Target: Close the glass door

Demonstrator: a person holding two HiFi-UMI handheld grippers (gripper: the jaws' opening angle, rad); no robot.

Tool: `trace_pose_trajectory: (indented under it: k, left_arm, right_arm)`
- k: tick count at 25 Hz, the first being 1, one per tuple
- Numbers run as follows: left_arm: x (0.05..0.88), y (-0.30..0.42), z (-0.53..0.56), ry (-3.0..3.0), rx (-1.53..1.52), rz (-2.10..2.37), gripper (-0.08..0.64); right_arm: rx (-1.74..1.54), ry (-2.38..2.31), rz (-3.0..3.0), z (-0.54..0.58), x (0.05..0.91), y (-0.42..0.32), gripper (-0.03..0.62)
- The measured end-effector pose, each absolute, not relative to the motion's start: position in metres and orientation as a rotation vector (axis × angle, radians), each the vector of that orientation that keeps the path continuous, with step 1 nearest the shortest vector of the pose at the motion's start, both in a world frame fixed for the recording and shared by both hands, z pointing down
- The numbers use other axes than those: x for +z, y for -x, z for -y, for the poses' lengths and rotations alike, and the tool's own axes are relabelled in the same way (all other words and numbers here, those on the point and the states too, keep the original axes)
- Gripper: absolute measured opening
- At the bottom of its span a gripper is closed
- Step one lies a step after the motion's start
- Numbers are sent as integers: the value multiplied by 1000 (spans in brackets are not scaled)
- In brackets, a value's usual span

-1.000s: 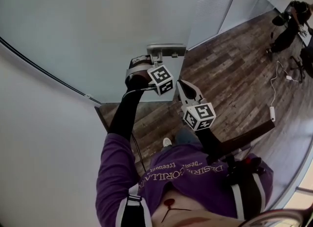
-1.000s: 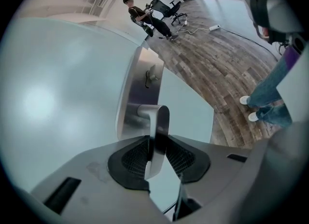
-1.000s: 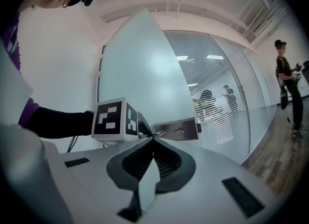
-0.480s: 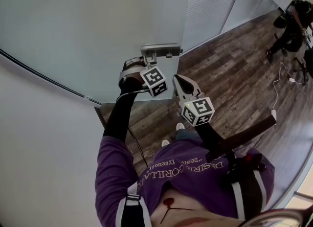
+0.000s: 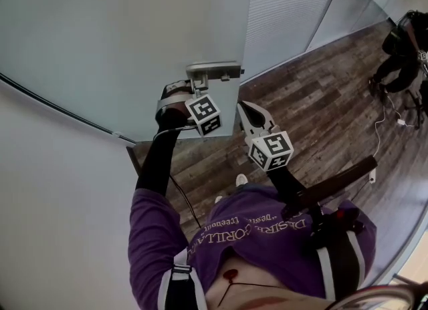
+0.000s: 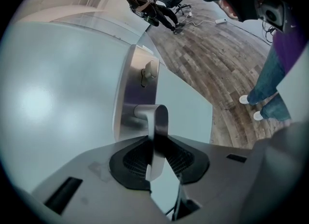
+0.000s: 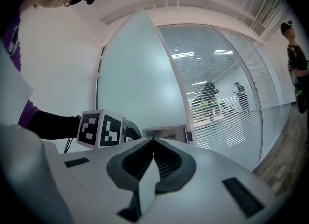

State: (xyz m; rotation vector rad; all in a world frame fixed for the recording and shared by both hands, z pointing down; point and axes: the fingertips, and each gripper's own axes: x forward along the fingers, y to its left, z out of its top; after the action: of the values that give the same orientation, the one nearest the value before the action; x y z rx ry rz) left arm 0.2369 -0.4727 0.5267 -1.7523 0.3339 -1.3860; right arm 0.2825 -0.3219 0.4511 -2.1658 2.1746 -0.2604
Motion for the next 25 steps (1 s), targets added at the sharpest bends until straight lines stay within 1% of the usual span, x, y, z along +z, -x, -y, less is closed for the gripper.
trace_pose_trajectory:
  k: [6,15,25]
  left_arm:
    - [529,-244,487,1781,-1387,-387,84]
    - [526,-260,506,1831,-1374,-421,86]
    - [527,-279,526,1873,-1354,-400,84]
  right_arm:
    - [-263,2149,-2211,328,460,-302,-3]
    - [-292,2116,-2238,342,465,-307,-3]
    - [-291,2146,-2180,383,457,-312,-3]
